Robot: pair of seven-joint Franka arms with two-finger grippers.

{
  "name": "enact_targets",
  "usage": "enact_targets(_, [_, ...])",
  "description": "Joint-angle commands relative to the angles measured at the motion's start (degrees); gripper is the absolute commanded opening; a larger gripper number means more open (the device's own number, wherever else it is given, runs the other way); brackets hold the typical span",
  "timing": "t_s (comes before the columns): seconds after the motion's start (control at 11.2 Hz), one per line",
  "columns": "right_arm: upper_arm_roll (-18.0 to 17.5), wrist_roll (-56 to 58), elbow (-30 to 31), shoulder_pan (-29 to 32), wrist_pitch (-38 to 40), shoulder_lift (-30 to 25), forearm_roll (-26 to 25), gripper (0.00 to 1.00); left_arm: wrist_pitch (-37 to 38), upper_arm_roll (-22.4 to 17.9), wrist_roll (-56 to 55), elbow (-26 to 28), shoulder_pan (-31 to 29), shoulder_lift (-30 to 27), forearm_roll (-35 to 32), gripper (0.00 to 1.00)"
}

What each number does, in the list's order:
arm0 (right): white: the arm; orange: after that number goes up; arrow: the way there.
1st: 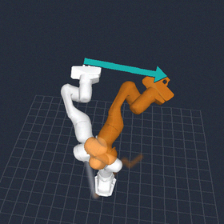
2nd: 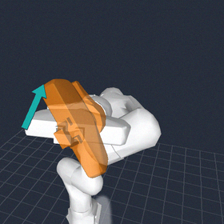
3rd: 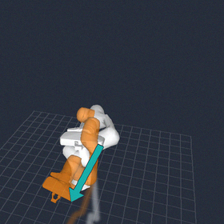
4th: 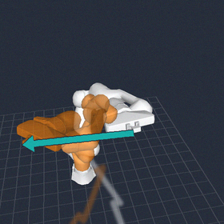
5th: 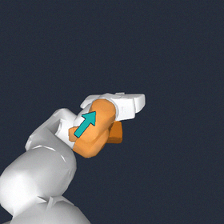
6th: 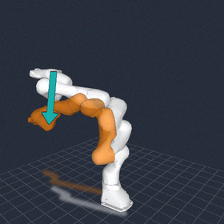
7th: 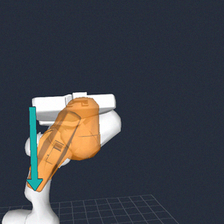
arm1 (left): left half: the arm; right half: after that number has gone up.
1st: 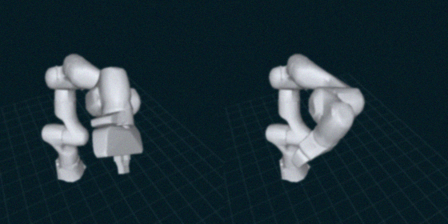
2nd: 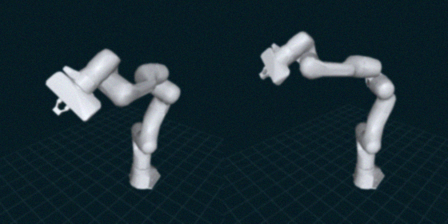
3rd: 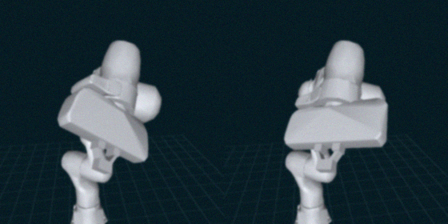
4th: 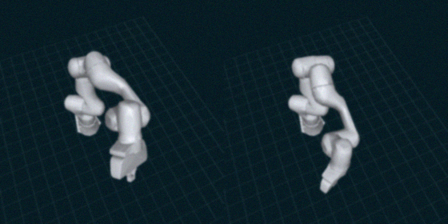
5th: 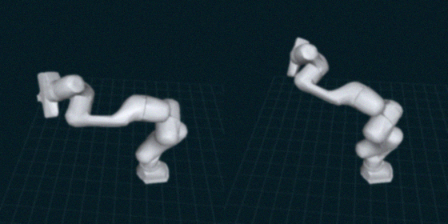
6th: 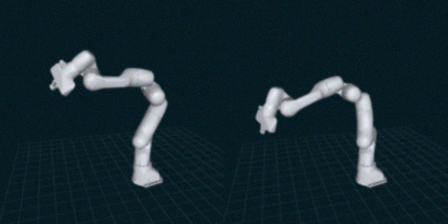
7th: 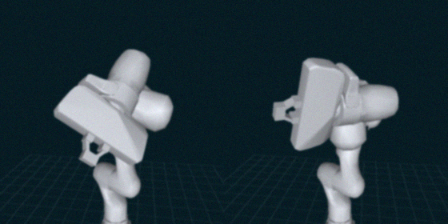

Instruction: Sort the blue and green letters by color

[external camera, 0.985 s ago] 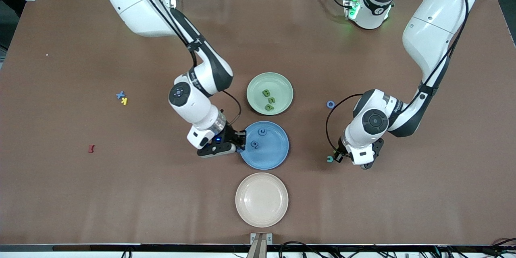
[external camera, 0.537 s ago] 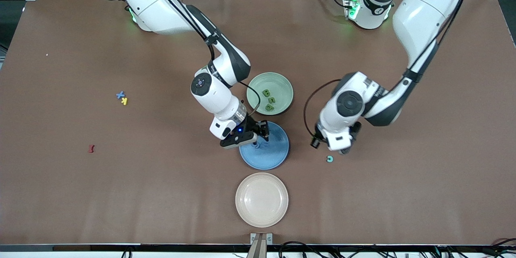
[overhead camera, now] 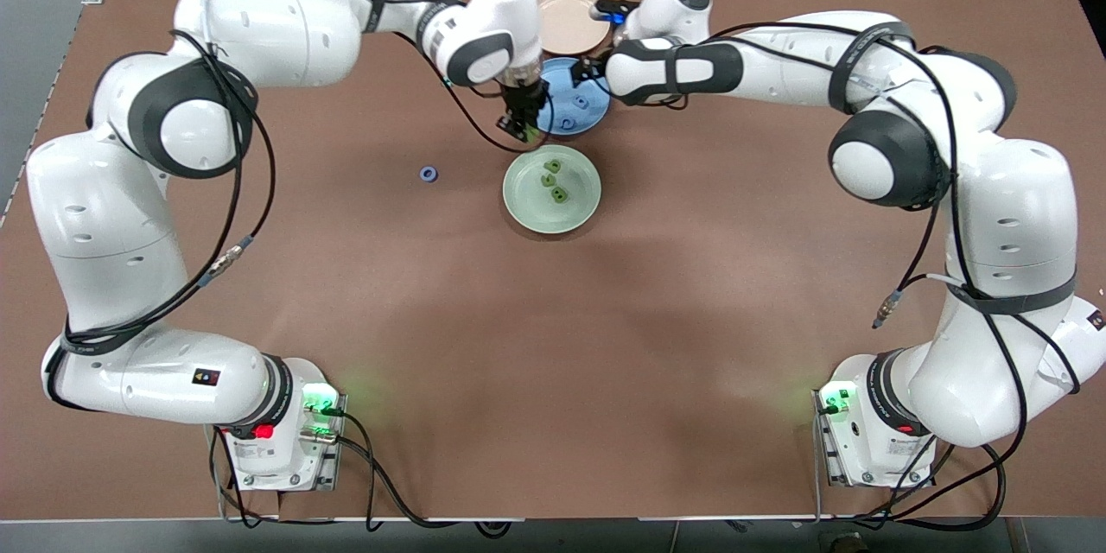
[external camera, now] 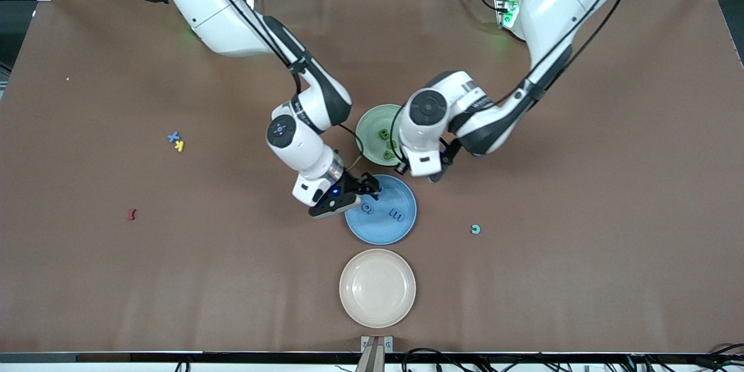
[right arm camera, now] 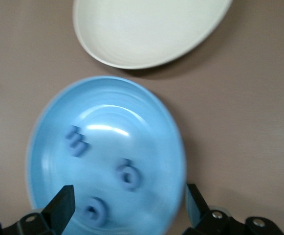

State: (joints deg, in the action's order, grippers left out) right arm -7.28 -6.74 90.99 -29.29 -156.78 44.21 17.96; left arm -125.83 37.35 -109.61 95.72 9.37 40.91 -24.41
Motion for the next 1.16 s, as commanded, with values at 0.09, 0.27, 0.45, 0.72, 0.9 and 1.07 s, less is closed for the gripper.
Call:
enact_targets(0.09, [-0.5, 15.1, 13.9, 9.1, 3.8, -9.2, 0.9, 1.0, 1.4, -0.4, -1.0, 0.4, 4.0, 0.6, -0.7, 1.0])
enact_targets(0.27, [-0.3, 19.6, 18.9, 13.0, 5.4, -12.9, 0.2, 1.0, 4.8, -0.5, -0.3, -0.1, 2.9, -0.4, -0.9, 1.0])
enact_targets(0.45, [0.0, 23.2, 22.5, 17.9, 6.4, -16.0, -6.1, 1.0, 5.4, -0.5, 0.3, -0.7, 0.4, -1.9, -1.5, 1.0])
enact_targets(0.72, [0.2, 24.1, 23.6, 23.3, 16.4, -20.1, -16.5, 1.0, 5.4, -1.0, 4.0, -2.9, -5.3, -5.2, -1.6, 1.0])
enact_targets(0.9, [0.1, 24.5, 24.1, 25.9, 20.9, -22.0, -22.0, 1.0, 5.8, -0.9, 7.9, -3.6, -7.9, -7.6, -1.6, 1.0])
enact_targets(1.07, [0.1, 30.4, 26.7, 29.9, 21.0, -24.2, -25.0, 1.0, 9.7, -0.7, 12.2, -3.7, -8.6, -9.7, -1.4, 1.0])
